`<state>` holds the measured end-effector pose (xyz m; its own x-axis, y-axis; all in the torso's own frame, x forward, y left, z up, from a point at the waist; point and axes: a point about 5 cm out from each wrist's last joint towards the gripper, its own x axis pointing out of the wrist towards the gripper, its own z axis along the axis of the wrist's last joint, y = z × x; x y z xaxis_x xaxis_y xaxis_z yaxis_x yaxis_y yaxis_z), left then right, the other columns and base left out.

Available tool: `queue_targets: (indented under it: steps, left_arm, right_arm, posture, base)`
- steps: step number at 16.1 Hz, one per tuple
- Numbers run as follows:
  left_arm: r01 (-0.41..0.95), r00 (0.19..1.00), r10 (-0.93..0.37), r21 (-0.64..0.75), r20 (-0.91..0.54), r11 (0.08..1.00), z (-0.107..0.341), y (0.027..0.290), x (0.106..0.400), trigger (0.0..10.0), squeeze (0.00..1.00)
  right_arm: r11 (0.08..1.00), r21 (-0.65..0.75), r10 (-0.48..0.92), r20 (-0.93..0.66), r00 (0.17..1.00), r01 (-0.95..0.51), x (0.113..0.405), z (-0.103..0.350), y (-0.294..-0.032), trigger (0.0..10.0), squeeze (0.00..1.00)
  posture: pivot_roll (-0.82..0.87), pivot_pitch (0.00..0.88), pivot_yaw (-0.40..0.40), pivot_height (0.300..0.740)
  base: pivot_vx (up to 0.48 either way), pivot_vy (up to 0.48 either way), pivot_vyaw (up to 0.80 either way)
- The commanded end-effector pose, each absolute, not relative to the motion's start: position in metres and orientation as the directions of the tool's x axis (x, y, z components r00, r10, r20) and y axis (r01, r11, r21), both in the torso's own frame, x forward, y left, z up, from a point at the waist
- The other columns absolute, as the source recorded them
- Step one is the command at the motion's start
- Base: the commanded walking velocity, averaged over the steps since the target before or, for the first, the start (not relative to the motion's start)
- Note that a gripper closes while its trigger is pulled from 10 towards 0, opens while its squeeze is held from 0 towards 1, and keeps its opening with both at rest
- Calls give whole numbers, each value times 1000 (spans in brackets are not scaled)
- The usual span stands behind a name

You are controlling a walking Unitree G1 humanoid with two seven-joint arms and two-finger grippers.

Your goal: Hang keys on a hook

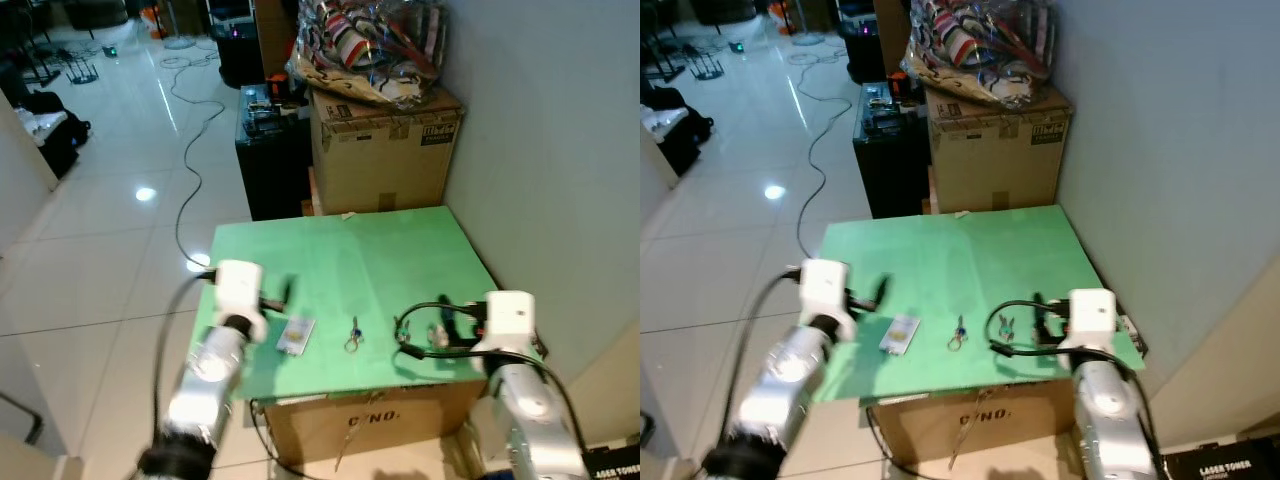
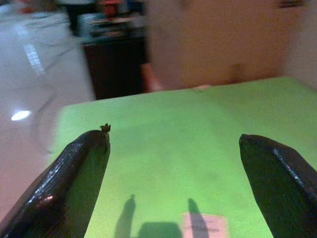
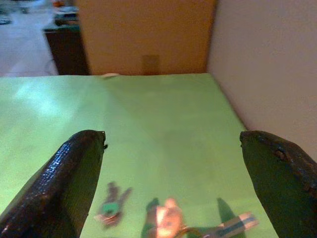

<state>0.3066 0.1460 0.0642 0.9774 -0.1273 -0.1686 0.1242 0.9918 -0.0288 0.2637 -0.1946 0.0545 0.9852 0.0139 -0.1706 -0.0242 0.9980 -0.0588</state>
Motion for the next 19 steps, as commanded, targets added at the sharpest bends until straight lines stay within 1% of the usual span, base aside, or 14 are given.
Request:
queue_targets:
  steps: [1,3,4,5,6,8,9,10,11,13,16,18,19]
  left_arm:
    - [63,979,-72,-55,-191,996,64,151,312,10000,0]
    - [61,970,-81,-92,-230,994,58,144,315,10000,0]
    - [75,951,-104,-109,-291,991,49,137,315,10000,0]
    - [92,898,-140,-133,-417,987,32,128,312,10000,0]
    - [136,865,-184,-136,-467,981,25,119,311,10000,0]
    - [198,844,-242,-141,-479,970,23,105,309,10000,0]
    - [204,838,-248,-142,-487,969,21,101,308,10000,0]
    - [197,826,-243,-144,-508,970,17,95,306,10000,0]
    - [155,829,-209,-147,-519,977,15,90,306,10000,0]
    - [82,842,-150,-151,-519,985,16,90,306,10000,0]
    - [9,866,-88,-161,-493,987,18,91,306,10000,0]
    - [-19,872,-45,-125,-487,992,21,96,309,10000,0]
    - [-32,860,-32,-116,-510,993,19,96,307,10000,0]
  right_arm:
    - [997,-70,27,-161,987,-39,267,59,-193,10000,0]
    - [997,-69,30,-160,987,-42,268,59,-192,10000,0]
    - [997,-67,36,-158,987,-47,269,60,-191,10000,0]
    - [994,-80,65,-146,987,-77,269,65,-187,10000,0]
    - [986,-109,108,-128,986,-123,268,71,-181,10000,0]
    - [974,-140,160,-128,979,-177,262,75,-177,10000,0]
    - [973,-141,167,-134,977,-185,260,74,-177,10000,0]
    - [970,-142,176,-151,973,-197,256,72,-176,10000,0]
    - [967,-144,186,-164,969,-211,249,70,-175,10000,0]
    - [964,-148,192,-180,965,-219,242,69,-176,10000,0]
    - [961,-153,199,-203,959,-232,235,70,-178,10000,0]
    - [957,-158,207,-212,955,-242,232,72,-178,10000,0]
    - [954,-163,214,-215,953,-251,232,72,-178,10000,0]
  posture:
    - [-224,0,78,740]
    - [-221,0,71,740]
    - [-223,0,69,740]
    - [-229,0,64,740]
    - [-239,0,61,740]
    - [-248,0,51,740]
    - [-250,3,46,740]
    - [-258,21,40,740]
    - [-271,43,37,740]
    - [-279,61,32,740]
    - [-290,80,22,740]
    - [-293,88,15,740]
    - [-296,91,14,740]
  base:
    - [0,0,0]
    - [0,0,0]
    - [0,0,0]
    - [0,0,0]
    - [0,0,0]
    - [0,0,0]
    - [0,0,0]
    - [0,0,0]
    - [0,0,0]
    - [0,0,0]
    - [0,0,0]
    - [0,0,0]
    - [0,0,0]
